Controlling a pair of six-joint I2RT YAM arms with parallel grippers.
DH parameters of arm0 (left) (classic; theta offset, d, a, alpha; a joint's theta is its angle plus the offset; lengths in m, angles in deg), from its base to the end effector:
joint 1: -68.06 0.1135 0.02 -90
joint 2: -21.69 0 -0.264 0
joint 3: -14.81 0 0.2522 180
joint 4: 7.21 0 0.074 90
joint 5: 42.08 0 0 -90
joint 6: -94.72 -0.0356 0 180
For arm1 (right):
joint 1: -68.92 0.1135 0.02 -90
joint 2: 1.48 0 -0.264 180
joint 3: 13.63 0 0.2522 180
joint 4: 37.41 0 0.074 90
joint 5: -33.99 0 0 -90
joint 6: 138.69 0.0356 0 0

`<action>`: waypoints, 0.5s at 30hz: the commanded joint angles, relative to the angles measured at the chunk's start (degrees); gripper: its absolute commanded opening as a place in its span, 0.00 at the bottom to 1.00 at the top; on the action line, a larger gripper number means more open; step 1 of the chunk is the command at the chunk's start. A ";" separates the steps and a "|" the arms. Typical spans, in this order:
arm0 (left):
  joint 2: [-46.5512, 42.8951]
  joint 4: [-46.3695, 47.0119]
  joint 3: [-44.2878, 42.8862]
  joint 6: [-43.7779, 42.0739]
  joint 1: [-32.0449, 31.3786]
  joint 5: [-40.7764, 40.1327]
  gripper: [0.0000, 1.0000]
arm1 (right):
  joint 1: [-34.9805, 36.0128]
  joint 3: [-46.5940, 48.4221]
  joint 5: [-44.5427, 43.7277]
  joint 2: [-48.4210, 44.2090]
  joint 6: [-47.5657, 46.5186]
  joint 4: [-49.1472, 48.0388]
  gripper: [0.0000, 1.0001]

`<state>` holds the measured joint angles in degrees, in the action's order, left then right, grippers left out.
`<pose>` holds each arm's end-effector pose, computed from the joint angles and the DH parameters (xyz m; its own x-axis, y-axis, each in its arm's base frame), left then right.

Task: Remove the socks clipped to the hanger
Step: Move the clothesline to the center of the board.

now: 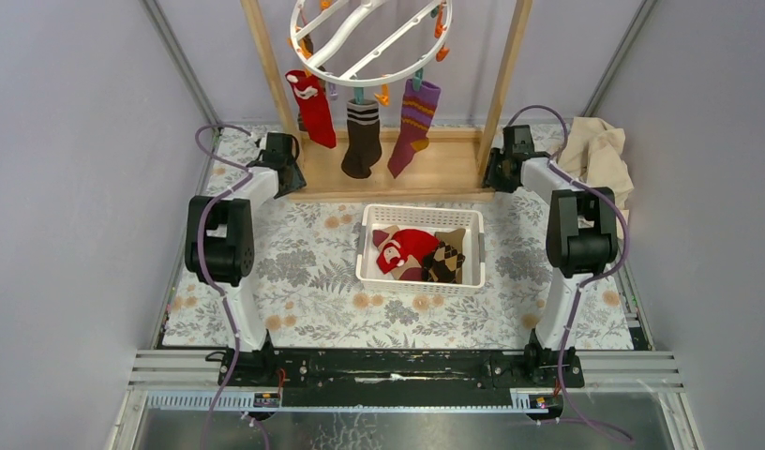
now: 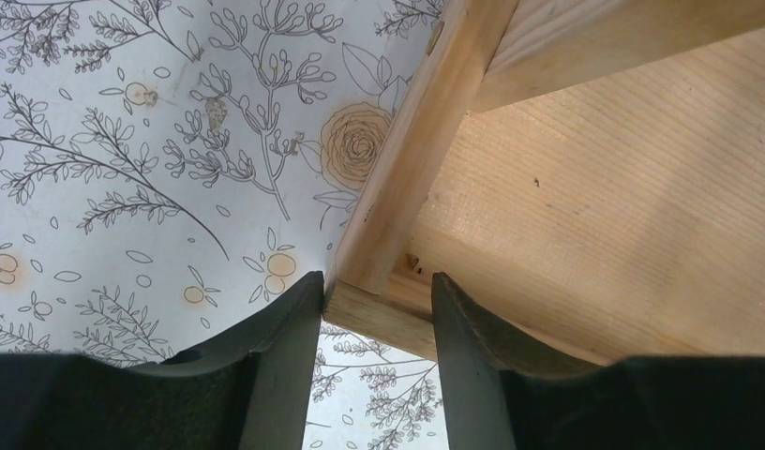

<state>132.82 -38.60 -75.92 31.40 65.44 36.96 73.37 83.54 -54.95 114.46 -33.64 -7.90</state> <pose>0.4188 -0.0124 0.1862 -0.6688 -0.4107 -0.6198 -0.4173 0.8972 -0.1442 0.4458 0.0354 0.1880 -0.7420 0.2027 -0.6391 0.1065 0.9767 0.1861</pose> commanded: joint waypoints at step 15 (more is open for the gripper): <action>-13.19 -4.60 16.65 2.23 -8.75 2.34 0.50 | -0.06 -19.85 -0.80 -18.44 1.15 6.10 0.43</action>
<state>122.84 -38.42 -63.70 32.25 61.12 35.84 72.71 67.15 -57.11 101.13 -33.31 -6.83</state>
